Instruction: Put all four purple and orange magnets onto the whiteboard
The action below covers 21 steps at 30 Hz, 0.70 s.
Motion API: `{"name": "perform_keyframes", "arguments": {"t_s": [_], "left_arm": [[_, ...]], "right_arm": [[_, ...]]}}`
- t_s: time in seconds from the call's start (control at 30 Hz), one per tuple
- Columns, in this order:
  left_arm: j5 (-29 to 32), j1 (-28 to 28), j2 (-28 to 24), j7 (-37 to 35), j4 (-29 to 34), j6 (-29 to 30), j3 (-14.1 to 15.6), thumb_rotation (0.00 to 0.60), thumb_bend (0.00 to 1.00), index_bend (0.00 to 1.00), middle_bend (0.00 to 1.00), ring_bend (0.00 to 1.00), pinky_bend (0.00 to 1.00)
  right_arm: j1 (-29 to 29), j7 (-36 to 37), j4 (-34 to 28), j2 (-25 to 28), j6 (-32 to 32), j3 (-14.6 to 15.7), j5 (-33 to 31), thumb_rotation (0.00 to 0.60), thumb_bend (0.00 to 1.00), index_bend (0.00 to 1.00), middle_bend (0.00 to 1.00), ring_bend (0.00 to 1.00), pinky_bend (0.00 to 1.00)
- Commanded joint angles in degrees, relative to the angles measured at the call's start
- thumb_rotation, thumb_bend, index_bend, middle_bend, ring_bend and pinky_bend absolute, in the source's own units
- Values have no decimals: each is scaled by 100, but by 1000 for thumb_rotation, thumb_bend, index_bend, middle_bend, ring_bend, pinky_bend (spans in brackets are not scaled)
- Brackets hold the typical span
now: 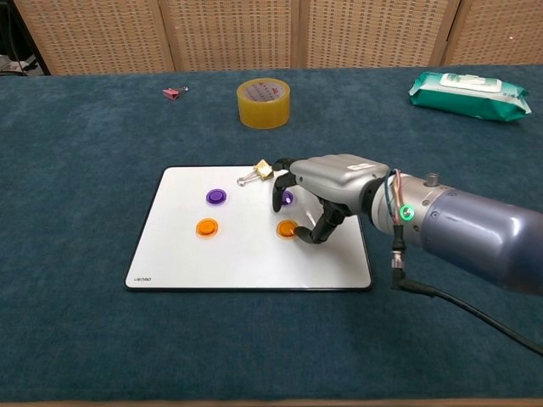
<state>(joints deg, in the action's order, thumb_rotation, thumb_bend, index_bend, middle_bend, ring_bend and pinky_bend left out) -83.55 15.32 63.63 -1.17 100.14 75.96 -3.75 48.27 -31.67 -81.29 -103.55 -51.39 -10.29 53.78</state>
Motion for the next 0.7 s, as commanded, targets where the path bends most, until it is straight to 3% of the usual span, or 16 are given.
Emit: {"name": "perform_keyframes", "arguments": {"t_s": [0.03, 0.13, 0.43, 0.6, 0.63, 0.7], "left_arm": [[-6, -4, -8, -14, 2, 5, 1, 600, 45, 109, 0, 0, 0], [-10, -7, -13, -29, 3, 10, 0, 600, 45, 109, 0, 0, 0], [-42, -22, 8, 19, -2, 53, 4, 600, 46, 104, 0, 0, 0], [-100, -50, 73, 117, -47, 123, 27, 600, 45, 26, 0, 0, 0], [-114, -57, 98, 142, -68, 144, 30, 600, 46, 8, 0, 0, 0], [-136, -80, 157, 235, -125, 187, 49, 600, 45, 0, 0, 0, 0]], "right_arm": [[1, 6, -23, 20, -23, 16, 18, 600, 466, 300, 0, 0, 0], [-15, 31, -138, 69, -99, 15, 85, 600, 466, 302, 0, 0, 0], [-272, 20, -1261, 808, -729, 156, 820, 600, 466, 270, 0, 0, 0], [-667, 368, -1677, 1418, -1223, 339, 1358, 600, 465, 144, 0, 0, 0], [-748, 470, -1700, 1519, -1312, 386, 1482, 600, 451, 114, 0, 0, 0], [-983, 700, -1703, 1775, -1595, 489, 1732, 600, 267, 32, 0, 0, 0]]}}
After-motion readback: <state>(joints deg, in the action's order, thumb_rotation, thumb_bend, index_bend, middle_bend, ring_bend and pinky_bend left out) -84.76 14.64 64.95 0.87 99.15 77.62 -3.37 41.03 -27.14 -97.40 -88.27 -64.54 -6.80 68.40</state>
